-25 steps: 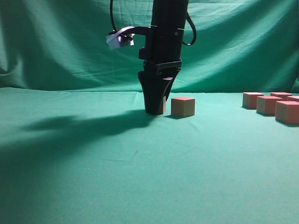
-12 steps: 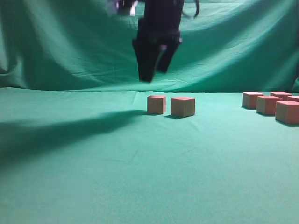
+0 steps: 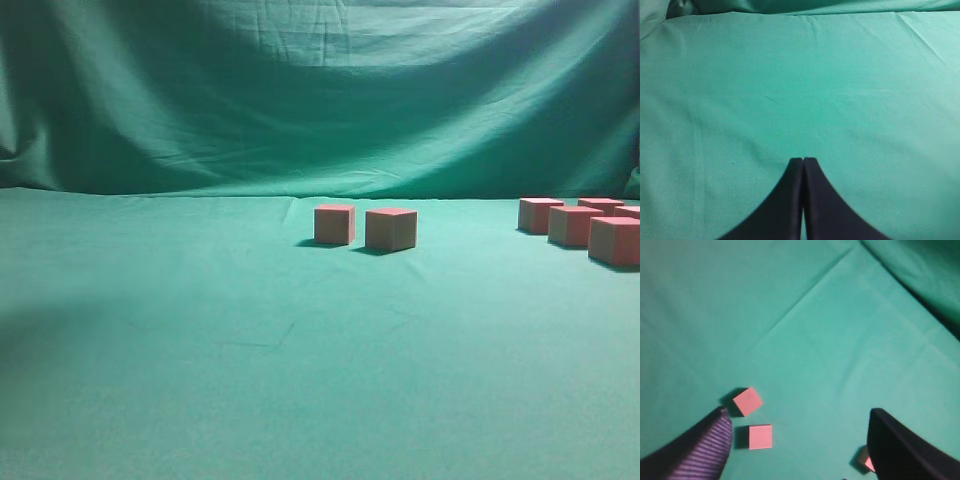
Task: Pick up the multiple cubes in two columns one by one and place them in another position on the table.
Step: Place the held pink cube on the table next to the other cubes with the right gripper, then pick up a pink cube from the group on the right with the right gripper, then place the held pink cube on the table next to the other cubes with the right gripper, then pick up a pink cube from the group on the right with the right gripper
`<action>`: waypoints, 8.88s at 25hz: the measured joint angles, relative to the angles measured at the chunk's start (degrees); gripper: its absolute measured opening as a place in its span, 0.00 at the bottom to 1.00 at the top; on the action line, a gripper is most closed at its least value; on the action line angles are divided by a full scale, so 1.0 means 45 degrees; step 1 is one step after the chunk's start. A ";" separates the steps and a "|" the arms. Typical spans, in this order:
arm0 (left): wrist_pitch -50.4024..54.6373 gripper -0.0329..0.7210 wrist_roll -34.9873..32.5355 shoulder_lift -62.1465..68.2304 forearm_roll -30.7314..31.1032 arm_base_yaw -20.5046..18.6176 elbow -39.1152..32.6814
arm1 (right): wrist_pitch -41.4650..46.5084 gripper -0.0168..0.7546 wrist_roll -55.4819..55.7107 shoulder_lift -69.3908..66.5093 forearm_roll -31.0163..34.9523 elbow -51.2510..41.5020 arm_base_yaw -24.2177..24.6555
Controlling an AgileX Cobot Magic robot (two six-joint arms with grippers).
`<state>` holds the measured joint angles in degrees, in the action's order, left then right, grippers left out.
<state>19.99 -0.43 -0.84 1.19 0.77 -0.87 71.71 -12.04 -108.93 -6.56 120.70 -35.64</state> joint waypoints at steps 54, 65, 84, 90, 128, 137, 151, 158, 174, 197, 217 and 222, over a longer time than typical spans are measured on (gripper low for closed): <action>0.0000 0.04 0.0000 0.0000 0.0000 0.0000 0.0000 | -0.7822 0.72 0.1900 0.3383 0.2451 -1.5804 0.4268; 0.0000 0.04 0.0000 0.0000 0.0000 0.0000 0.0000 | -0.8208 0.39 0.1871 0.2549 0.2470 -1.5804 0.4268; 0.0000 0.04 0.0000 0.0000 0.0000 0.0000 0.0000 | -0.3332 0.39 0.1839 0.1652 0.2480 -0.7135 0.0356; 0.0000 0.04 0.0000 0.0000 0.0000 0.0000 0.0000 | -0.1092 0.39 0.2428 -0.1091 0.2480 -0.3024 -0.0581; 0.0000 0.04 0.0000 0.0000 0.0000 0.0000 0.0000 | -0.1573 0.39 0.5515 -0.6709 0.0902 0.0768 -0.1315; 0.0000 0.04 0.0000 0.0000 0.0000 0.0000 0.0000 | -0.1744 0.45 0.5515 -0.6709 0.0917 0.0768 -0.1315; 0.0000 0.04 0.0000 0.0000 0.0000 0.0000 0.0000 | -0.2847 0.71 0.4830 -0.6709 0.0917 0.0951 -0.1315; 0.0000 0.04 0.0000 0.0000 0.0000 0.0000 0.0000 | -0.2652 0.71 0.4469 -0.6709 0.0784 0.2931 -0.1315; 0.0000 0.04 0.0000 0.0000 0.0000 0.0000 0.0000 | 0.0141 0.71 0.4316 -0.1912 -0.1580 0.4053 -0.1210; 0.0000 0.04 0.0000 0.0000 0.0000 0.0000 0.0000 | -0.0424 0.71 0.6361 0.7117 -0.1614 -1.1520 0.3940; 0.0000 0.04 0.0000 0.0000 0.0000 0.0000 0.0000 | -0.4036 0.71 0.4182 0.4487 0.0284 -1.4822 0.5350; 0.0000 0.04 0.0000 0.0000 0.0000 0.0000 0.0000 | -0.4772 0.71 0.4182 0.3662 0.0232 -1.4822 0.5667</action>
<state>19.99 -0.43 -0.84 1.19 0.77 -0.87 50.24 6.78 -92.45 -5.51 54.00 -10.14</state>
